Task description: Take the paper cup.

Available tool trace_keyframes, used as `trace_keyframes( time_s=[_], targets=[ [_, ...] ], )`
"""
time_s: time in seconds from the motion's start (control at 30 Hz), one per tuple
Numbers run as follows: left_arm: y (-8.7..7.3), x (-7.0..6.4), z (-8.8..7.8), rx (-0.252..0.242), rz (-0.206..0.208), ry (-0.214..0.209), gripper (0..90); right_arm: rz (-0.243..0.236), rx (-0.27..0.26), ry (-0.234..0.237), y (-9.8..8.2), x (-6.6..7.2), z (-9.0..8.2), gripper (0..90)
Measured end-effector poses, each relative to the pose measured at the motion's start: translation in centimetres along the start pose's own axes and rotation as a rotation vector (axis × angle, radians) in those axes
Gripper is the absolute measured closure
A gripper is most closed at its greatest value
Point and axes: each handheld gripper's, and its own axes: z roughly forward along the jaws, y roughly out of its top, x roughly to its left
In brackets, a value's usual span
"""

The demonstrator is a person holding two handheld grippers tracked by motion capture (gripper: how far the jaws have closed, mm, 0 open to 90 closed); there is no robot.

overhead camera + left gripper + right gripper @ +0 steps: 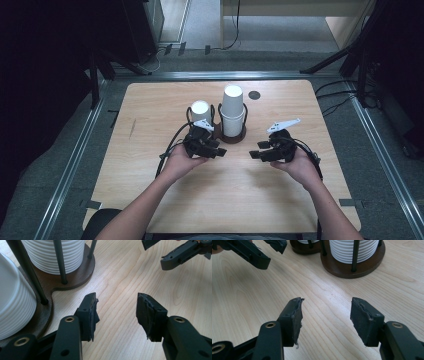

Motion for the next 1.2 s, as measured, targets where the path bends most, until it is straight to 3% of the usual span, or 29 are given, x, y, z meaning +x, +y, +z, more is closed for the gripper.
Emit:
trace_keyframes(
  time_s=[0.2,0.4,0.47,0.57,0.73,0.83,1.03,1.2],
  targets=[
    [0.2,0.0,0.2,-0.002,-0.011,0.000,49.8,0.002,0.000,0.002,0.0,0.0,-0.1,40.2],
    [0.3,-0.1,0.4,-0.001,0.003,-0.002,51.2,-0.014,0.001,0.001,0.1,0.0,0.1,38.7],
    [0.3,-0.1,0.4,-0.002,0.006,0.025,48.2,-0.025,0.003,0.001,0.1,0.0,0.2,38.1],
    [0.3,-0.1,0.5,-0.002,0.000,0.020,48.4,-0.030,0.009,0.002,0.1,0.0,0.3,37.4],
    [0.2,0.0,0.4,-0.014,-0.007,0.016,53.9,-0.034,0.003,-0.006,0.4,0.2,0.3,34.5],
    [0.3,0.0,0.4,-0.026,-0.013,0.054,53.9,-0.049,0.002,-0.008,0.6,0.4,0.3,33.3],
    [0.6,0.0,0.1,-0.064,-0.034,0.043,60.8,-0.036,-0.009,-0.009,1.0,0.3,0.0,32.7],
    [1.2,-0.6,0.5,-0.062,-0.012,0.052,67.2,-0.063,-0.026,-0.021,1.9,0.6,-0.7,32.2]
  ],
)
